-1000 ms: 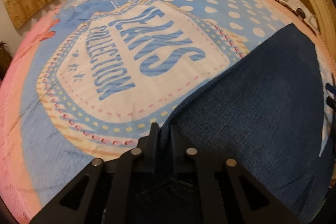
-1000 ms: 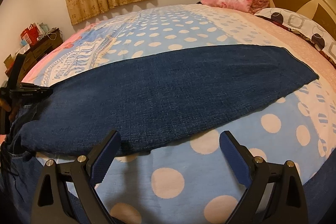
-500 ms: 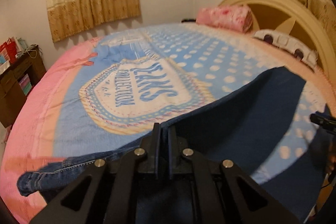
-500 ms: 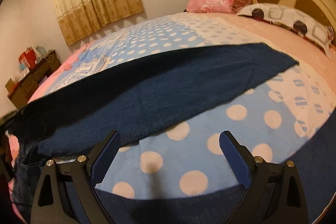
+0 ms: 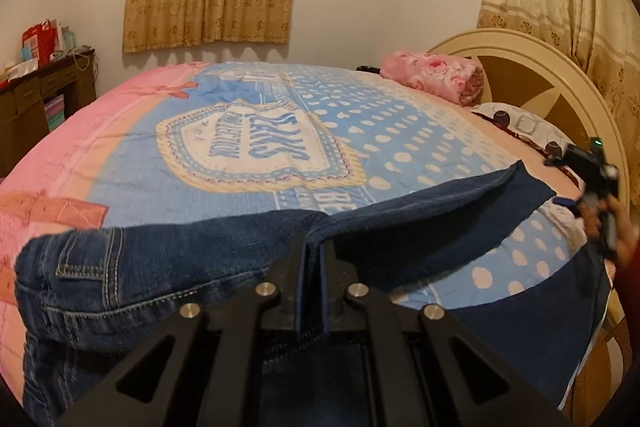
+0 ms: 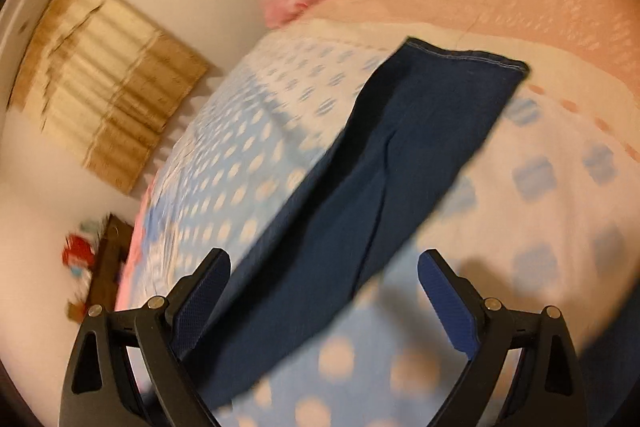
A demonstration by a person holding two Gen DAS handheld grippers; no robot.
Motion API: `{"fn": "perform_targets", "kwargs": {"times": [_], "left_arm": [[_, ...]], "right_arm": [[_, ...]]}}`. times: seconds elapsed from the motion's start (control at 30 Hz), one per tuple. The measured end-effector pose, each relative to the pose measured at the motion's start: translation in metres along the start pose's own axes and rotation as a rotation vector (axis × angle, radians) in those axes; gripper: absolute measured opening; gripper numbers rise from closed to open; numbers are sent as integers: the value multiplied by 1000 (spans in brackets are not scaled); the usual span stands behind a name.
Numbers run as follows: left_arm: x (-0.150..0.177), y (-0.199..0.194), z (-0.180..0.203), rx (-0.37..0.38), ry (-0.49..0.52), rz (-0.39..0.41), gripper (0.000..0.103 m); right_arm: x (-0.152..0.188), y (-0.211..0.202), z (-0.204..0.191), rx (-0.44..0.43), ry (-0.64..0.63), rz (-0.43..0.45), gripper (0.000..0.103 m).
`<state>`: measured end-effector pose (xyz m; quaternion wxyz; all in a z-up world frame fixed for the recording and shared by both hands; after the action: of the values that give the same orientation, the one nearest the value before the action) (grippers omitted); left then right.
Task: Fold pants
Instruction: 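Grasp the leg hem with the right tool while the left tool holds the waist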
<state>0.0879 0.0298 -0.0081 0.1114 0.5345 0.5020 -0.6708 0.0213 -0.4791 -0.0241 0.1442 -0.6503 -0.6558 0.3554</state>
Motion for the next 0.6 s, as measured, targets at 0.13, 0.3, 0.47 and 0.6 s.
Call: {"fn": "perform_targets", "kwargs": {"times": [0.13,0.3,0.47,0.6], "left_arm": [[1,1,0,-4,-4,1,6],[-4,2,-3,-11,-6,-3,6],[-7,6,-8,4,-30,2,6],[-13,9,-15,9,-39,0,6]], "right_arm": [[-52,57,-3,119,57,-32,96],[-79,88,-23,165,30,7,92],[-87,127,-42,352,-28,-23,64],[-90,124,-51,346,-91,-19,3]]}}
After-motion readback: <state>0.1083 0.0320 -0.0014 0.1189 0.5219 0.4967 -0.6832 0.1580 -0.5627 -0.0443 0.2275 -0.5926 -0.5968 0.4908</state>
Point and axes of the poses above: each gripper's, at about its wrist camera, not at the fingertips, and y roughly the way its jaws point, z to its right, x to its underside, the point moved 1 cm from there along y, roughly the way its jaws point, and after that the axes turned 15 degrees about y, right-handed, at the moved point
